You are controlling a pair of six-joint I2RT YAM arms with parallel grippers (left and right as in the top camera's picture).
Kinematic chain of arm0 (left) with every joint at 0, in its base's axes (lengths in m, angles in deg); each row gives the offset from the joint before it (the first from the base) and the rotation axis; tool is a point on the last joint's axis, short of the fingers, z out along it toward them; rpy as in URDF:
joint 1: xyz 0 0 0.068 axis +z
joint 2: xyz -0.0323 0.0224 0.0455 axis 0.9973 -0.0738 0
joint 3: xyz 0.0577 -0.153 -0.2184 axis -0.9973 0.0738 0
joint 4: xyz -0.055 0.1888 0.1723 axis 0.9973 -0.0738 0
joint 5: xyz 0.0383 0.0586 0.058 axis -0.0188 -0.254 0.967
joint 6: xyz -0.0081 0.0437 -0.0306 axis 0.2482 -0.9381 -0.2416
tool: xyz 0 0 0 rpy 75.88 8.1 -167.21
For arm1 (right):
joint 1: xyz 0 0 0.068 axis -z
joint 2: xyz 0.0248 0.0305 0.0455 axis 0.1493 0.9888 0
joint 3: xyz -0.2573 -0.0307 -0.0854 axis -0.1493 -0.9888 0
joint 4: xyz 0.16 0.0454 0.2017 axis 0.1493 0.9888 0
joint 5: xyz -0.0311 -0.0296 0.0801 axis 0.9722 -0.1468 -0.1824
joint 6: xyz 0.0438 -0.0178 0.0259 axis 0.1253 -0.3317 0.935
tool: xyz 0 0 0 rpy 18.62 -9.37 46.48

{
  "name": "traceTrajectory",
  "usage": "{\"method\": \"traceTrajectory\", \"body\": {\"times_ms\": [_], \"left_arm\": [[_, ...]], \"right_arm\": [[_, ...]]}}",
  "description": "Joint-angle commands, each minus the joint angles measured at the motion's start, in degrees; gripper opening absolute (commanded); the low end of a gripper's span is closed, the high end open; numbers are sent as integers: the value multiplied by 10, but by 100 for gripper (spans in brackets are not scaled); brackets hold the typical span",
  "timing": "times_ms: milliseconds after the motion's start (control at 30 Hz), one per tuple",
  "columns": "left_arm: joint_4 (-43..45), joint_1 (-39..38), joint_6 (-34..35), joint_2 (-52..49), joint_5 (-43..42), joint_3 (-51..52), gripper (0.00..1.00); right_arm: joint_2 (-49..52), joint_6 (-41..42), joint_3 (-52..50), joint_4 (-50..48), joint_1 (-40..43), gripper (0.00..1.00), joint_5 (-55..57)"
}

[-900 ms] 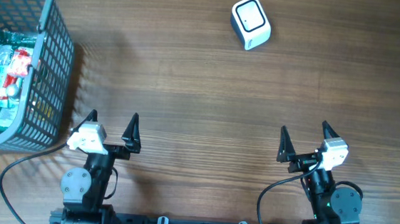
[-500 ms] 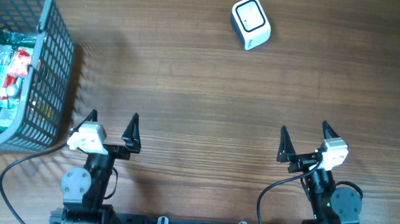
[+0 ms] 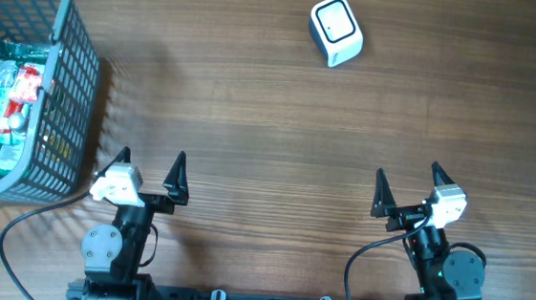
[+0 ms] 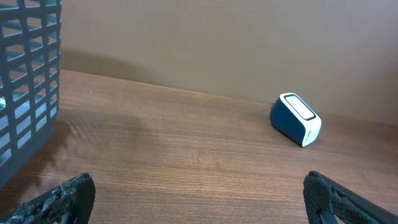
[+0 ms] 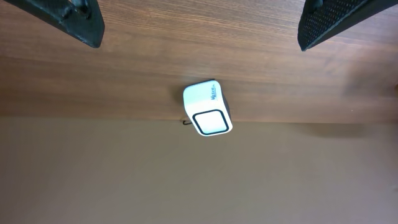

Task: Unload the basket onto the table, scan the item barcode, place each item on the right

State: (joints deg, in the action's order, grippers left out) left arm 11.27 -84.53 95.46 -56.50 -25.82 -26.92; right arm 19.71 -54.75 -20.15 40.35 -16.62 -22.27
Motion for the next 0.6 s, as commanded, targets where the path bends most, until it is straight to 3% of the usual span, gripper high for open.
{"method": "traceTrajectory", "body": {"times_ms": [0, 567], "left_arm": [[-6, 4, -11, 3, 4, 1, 100], [-6, 4, -11, 3, 4, 1, 100]], "right_arm": [[-2, -5, 0, -3, 3, 100, -1], [-2, -5, 0, -3, 3, 100, -1]]}}
